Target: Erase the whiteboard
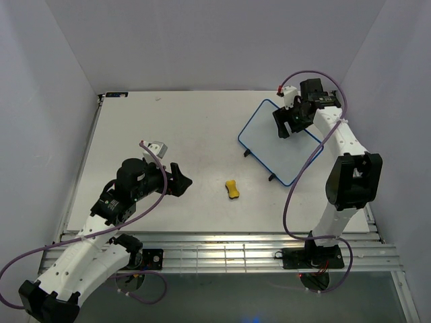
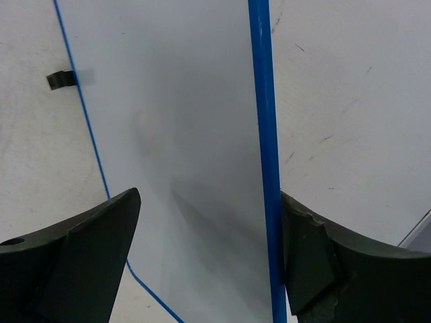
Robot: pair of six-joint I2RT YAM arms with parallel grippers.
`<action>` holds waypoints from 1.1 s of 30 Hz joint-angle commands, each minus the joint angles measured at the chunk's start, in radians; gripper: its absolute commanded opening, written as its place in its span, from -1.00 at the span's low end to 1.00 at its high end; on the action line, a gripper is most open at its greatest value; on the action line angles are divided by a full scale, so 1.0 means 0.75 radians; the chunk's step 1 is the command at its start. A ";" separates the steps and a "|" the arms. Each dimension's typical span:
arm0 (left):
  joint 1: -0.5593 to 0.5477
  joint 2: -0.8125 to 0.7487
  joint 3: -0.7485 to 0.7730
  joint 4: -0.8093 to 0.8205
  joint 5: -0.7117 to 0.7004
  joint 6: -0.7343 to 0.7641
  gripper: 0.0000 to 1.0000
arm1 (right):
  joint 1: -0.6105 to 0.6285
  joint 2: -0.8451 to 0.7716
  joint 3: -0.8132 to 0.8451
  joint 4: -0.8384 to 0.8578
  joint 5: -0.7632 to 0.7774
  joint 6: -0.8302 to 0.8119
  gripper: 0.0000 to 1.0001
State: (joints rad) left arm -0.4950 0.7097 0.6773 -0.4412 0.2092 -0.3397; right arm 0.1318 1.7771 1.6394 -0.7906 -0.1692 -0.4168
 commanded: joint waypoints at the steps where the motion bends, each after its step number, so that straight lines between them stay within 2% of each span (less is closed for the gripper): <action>1: -0.007 -0.010 -0.005 0.005 0.005 0.015 0.96 | -0.026 0.048 0.062 0.040 0.052 0.005 0.68; 4: -0.009 -0.018 -0.007 0.005 0.011 0.015 0.96 | -0.039 0.062 0.052 0.078 0.074 -0.013 0.74; 9: -0.009 -0.020 -0.007 0.005 0.009 0.017 0.96 | -0.047 0.081 0.078 0.072 0.054 -0.023 0.97; 14: -0.009 -0.024 -0.003 -0.003 -0.038 0.009 0.96 | -0.047 0.058 0.066 0.074 0.070 -0.021 0.80; 20: -0.009 -0.022 0.007 -0.021 -0.113 -0.007 0.96 | -0.047 -0.005 0.072 0.068 0.117 0.018 0.80; 22: -0.009 -0.018 0.023 -0.038 -0.221 -0.019 0.96 | -0.047 -0.040 0.086 0.068 0.186 0.087 0.80; 24: -0.007 -0.010 0.042 -0.064 -0.329 -0.042 0.96 | -0.047 -0.115 0.091 0.074 0.284 0.150 0.80; 25: -0.005 0.001 0.052 -0.082 -0.431 -0.050 0.96 | -0.047 -0.184 0.089 0.078 0.331 0.262 0.80; 27: 0.028 0.009 0.097 -0.091 -0.494 -0.048 0.96 | -0.049 -0.279 0.009 0.113 0.352 0.357 0.80; 29: 0.097 0.007 0.138 -0.071 -0.502 -0.024 0.96 | -0.047 -0.466 -0.111 0.174 0.357 0.502 0.80; 33: 0.245 0.023 0.203 -0.013 -0.402 0.005 0.96 | -0.045 -0.798 -0.449 0.303 0.291 0.631 0.80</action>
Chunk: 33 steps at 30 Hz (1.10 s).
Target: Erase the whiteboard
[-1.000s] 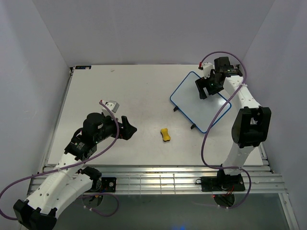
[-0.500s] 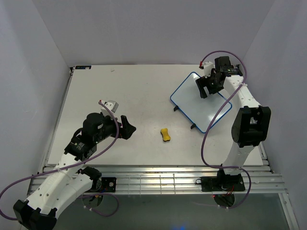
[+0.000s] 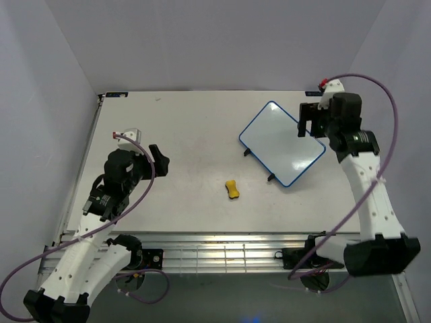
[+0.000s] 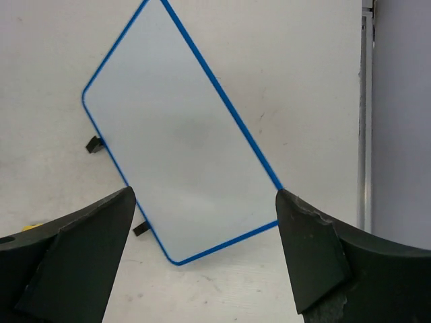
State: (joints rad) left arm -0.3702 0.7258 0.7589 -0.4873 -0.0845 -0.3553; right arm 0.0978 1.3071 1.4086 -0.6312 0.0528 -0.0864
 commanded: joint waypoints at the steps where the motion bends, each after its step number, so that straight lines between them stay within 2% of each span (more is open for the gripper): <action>1: 0.089 0.018 0.119 0.036 -0.012 0.030 0.96 | 0.000 -0.302 -0.253 0.097 -0.011 0.207 0.80; 5: 0.087 0.067 0.284 -0.045 -0.132 0.071 0.96 | -0.002 -0.615 -0.462 0.056 0.054 0.226 0.80; 10: 0.089 0.031 0.501 -0.229 -0.196 0.120 0.96 | 0.000 -0.906 -0.538 -0.089 0.048 0.218 0.80; 16: 0.089 -0.133 0.587 -0.419 -0.223 0.179 0.96 | -0.002 -1.057 -0.493 -0.295 0.134 0.213 0.80; 19: 0.089 -0.206 0.600 -0.499 -0.245 0.173 0.96 | -0.002 -1.133 -0.483 -0.326 0.053 0.215 0.80; 26: 0.087 -0.387 0.524 -0.555 -0.188 0.157 0.96 | 0.000 -1.235 -0.516 -0.363 0.009 0.258 0.80; 33: 0.089 -0.411 0.497 -0.551 -0.194 0.153 0.96 | -0.002 -1.236 -0.469 -0.382 -0.003 0.240 0.80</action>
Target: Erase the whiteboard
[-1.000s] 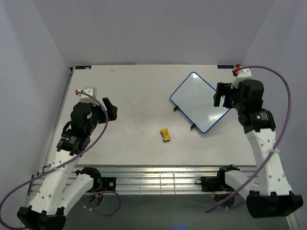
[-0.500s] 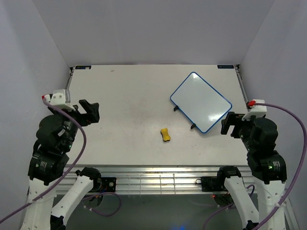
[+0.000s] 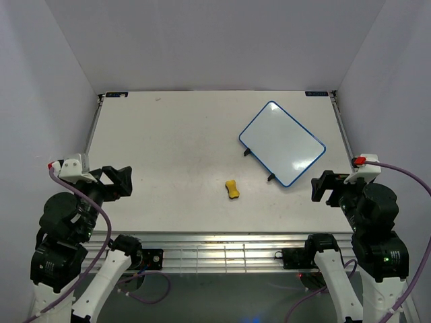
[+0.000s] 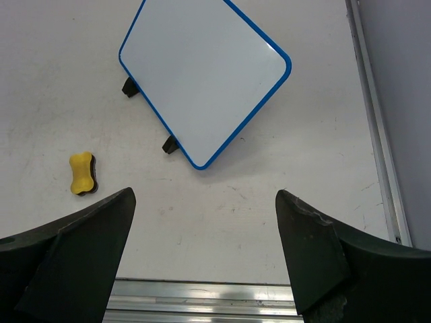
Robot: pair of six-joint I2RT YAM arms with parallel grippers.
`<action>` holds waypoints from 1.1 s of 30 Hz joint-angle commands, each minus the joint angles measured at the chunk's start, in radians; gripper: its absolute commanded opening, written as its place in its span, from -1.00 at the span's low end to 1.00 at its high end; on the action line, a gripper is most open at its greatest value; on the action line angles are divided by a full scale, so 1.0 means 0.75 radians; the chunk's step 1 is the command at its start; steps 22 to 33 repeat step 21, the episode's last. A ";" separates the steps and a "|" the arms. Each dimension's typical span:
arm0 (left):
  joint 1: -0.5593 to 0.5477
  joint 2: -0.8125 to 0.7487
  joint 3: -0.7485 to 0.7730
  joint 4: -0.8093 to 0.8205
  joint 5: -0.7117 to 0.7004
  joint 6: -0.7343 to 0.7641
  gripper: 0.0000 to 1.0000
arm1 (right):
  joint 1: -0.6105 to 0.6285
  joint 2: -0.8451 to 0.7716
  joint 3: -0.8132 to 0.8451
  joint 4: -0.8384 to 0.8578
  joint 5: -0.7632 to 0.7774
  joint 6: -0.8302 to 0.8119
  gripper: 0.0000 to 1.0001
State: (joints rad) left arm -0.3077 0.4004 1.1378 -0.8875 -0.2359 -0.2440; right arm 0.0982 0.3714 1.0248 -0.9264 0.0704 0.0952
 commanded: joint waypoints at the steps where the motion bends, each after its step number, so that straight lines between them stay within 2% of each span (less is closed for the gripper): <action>1: 0.005 0.027 -0.001 -0.017 0.008 0.002 0.96 | -0.002 0.014 0.039 0.014 -0.030 -0.006 0.80; 33: 0.005 0.098 0.025 -0.013 0.012 -0.022 0.96 | -0.002 0.008 0.012 0.035 0.017 -0.006 0.80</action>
